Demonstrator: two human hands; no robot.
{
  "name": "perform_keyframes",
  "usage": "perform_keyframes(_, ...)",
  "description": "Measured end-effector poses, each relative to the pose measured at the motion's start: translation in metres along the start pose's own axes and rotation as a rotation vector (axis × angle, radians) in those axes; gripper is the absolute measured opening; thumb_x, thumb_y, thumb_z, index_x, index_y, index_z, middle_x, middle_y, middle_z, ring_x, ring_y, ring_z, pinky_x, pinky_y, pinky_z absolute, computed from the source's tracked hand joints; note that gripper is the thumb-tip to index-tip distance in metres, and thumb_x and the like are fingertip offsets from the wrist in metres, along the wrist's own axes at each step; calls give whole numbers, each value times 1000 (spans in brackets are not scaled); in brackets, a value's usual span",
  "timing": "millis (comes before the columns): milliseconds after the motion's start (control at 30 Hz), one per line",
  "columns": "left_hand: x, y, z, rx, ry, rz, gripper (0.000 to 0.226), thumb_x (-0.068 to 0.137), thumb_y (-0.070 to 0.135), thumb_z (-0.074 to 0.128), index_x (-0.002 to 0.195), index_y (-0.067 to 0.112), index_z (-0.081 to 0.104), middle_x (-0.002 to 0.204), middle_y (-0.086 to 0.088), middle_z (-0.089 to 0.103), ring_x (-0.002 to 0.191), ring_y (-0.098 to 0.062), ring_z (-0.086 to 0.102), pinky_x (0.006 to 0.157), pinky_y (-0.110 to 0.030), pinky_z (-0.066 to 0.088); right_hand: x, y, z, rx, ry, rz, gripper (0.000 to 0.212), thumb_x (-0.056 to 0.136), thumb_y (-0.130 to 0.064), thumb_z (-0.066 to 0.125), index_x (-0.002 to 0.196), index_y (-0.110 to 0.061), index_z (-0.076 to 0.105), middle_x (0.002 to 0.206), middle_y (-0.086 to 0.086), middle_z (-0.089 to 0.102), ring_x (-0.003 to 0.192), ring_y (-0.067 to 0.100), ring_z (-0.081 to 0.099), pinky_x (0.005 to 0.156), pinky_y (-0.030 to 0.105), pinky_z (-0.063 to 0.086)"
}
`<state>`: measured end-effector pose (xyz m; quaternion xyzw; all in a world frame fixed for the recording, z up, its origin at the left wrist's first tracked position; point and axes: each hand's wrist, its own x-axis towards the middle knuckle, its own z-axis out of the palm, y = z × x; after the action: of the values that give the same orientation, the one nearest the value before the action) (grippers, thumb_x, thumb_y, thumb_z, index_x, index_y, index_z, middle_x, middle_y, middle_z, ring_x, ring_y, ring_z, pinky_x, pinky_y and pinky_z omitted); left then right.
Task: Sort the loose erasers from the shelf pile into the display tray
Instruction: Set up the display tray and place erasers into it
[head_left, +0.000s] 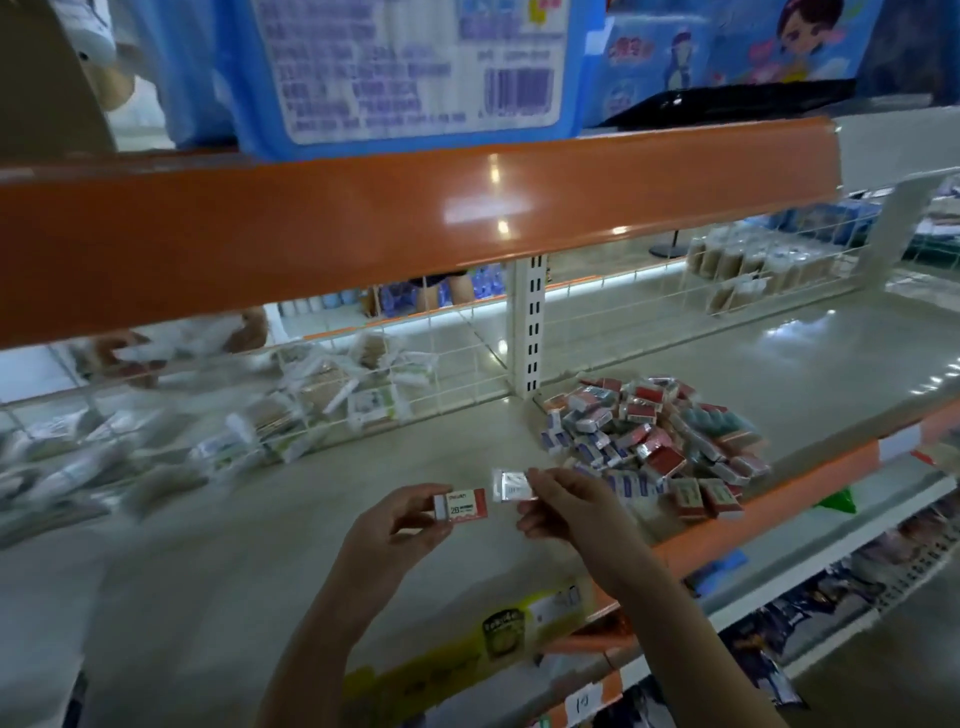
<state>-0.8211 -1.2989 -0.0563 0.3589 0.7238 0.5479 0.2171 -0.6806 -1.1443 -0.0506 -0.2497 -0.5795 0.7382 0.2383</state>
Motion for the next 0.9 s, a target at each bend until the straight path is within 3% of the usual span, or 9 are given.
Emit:
perform_keyframes(233,-25,-2,-40,6,115,-6,33,83,2,66,100,30,65,96,7,70,86,0,64,74,-17,52,5,8,46,-49,-57,70,18,90,-20,60,80,-8,69,68,4,65,60,13,61,58,24,53)
perform_keyframes(433,-55,-3,-81,16,232,-37,31,84,-3,63,104,21,61,91,10,65,71,9,59,66,-8,47,11,19,99,-110,-213,73,12,92,-15,56,89,-11,67,66,2,63,55,10,59,51,20,50)
perform_keyframes(900,-142,-37,-242,115,375,-34,40,82,1,66,100,37,61,87,25,69,81,3,61,75,-12,48,-9,38,271,-250,-495,55,9,90,-16,59,96,-10,64,71,1,68,60,11,62,50,18,45)
